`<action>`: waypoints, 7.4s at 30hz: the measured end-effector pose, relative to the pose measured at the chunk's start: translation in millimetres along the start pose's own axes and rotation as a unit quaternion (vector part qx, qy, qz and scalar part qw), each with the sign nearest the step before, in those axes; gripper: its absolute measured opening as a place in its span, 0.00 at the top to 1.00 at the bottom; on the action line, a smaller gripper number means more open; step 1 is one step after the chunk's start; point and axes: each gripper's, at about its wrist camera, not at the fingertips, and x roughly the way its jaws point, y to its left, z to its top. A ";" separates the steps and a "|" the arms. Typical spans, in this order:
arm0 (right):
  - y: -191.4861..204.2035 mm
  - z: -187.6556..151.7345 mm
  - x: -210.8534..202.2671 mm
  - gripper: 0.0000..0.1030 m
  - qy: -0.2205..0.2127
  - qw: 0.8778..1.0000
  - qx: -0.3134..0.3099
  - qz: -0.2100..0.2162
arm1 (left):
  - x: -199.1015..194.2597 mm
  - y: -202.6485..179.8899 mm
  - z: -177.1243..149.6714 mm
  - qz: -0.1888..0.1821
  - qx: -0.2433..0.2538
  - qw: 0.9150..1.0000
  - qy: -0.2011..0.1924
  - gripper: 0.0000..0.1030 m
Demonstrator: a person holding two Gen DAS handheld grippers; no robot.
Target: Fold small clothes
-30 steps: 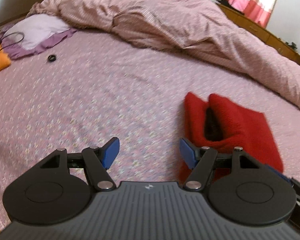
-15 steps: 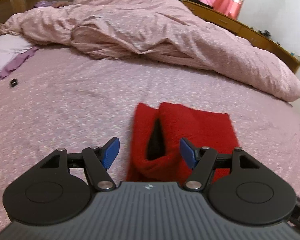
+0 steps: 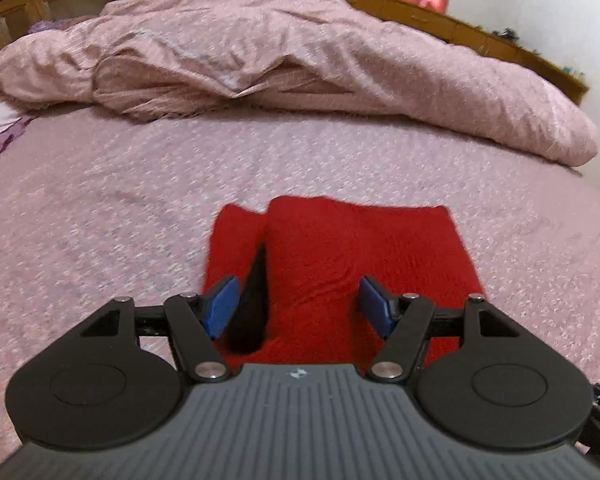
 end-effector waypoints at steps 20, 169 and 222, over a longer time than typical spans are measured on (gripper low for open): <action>-19.0 -10.4 6.4 0.49 0.001 1.000 0.030 0.004 | 39.8 8.3 -6.0 -0.034 -0.043 0.998 -0.007 0.53; 5.4 24.1 120.1 0.28 0.126 0.976 0.066 0.165 | 29.4 107.0 -34.5 -0.179 -0.160 0.971 0.018 0.15; -89.2 16.7 -68.3 0.20 0.065 0.996 0.007 -0.062 | -75.6 -76.0 -93.0 -0.108 0.021 0.993 0.049 0.18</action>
